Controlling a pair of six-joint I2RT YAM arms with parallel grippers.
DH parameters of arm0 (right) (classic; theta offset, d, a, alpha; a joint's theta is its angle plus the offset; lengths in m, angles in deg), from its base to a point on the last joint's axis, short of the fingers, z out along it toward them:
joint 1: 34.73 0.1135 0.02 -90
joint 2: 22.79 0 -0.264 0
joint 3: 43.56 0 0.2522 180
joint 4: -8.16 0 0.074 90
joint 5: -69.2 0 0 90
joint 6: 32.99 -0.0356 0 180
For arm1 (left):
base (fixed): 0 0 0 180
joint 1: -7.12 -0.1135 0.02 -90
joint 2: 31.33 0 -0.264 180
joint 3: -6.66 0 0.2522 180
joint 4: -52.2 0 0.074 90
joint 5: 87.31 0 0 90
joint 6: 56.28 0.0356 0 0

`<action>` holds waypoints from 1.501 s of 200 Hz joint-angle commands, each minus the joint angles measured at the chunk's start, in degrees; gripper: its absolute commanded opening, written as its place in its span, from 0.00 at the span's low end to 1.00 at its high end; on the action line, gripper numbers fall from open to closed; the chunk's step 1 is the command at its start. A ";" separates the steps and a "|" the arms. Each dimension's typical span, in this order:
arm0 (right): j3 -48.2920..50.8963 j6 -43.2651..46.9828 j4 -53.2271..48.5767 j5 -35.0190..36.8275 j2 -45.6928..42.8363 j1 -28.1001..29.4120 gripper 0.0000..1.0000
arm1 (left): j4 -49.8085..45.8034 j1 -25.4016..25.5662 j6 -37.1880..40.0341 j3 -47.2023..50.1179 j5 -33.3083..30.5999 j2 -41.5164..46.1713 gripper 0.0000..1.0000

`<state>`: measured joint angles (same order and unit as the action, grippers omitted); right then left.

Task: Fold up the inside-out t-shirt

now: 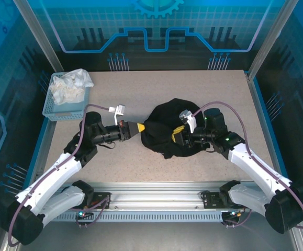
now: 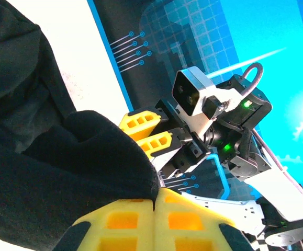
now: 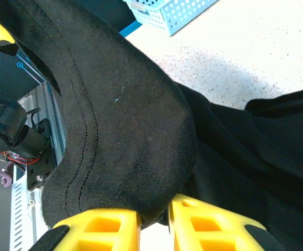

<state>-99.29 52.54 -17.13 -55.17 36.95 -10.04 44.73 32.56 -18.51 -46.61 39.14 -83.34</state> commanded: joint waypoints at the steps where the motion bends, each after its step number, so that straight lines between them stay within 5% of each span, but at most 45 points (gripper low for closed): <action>1: 1.92 -0.45 -1.70 -0.46 -1.18 -0.61 0.22 | -1.19 -0.47 -0.53 -1.49 1.78 1.48 0.00; 31: 4.18 -1.65 -1.08 -1.57 -2.91 0.46 0.24 | -3.65 -0.47 0.50 -0.16 0.15 2.23 0.00; 71: 1.04 -6.42 -14.95 20.91 -6.46 5.58 0.34 | -2.67 -0.47 -0.11 0.40 -1.45 2.00 0.00; 106: 3.50 -6.58 -11.87 16.16 -10.12 14.84 0.39 | -2.50 -0.38 -0.03 0.47 -1.90 1.27 0.00; 152: 2.75 -6.07 -2.36 16.03 -3.37 24.70 0.40 | -1.98 -0.38 0.20 0.83 -2.08 1.21 0.00; 188: 0.76 -6.87 -1.96 32.17 -0.07 27.86 0.49 | -2.40 -0.38 0.97 0.75 -1.93 1.12 0.00; 208: 0.75 -6.95 2.93 31.67 2.15 27.95 0.61 | -3.00 -0.38 1.88 0.83 -2.17 0.90 0.00; 231: -0.74 -6.59 7.63 28.50 6.24 27.88 0.65 | -4.07 -0.38 3.14 0.76 -3.02 0.53 0.00; 246: -2.63 -5.68 9.00 25.39 9.04 27.49 0.57 | -4.72 -0.38 4.25 0.58 -3.68 0.09 0.00; 267: -3.86 -5.32 10.21 19.18 10.32 25.22 0.28 | -8.13 -0.38 7.65 -0.12 -8.28 -0.29 0.00; 283: -2.70 -7.22 13.27 11.55 9.88 21.90 0.14 | -10.71 -0.51 10.53 0.09 -15.48 -0.02 0.00; 300: -0.98 -10.26 18.56 3.66 9.81 18.81 0.05 | -11.06 -0.47 13.52 0.48 -21.31 -0.95 0.11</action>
<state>-101.19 45.63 -7.30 -38.30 47.21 12.56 36.77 32.51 -11.38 -46.32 28.27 -83.58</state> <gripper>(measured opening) 0.106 0.065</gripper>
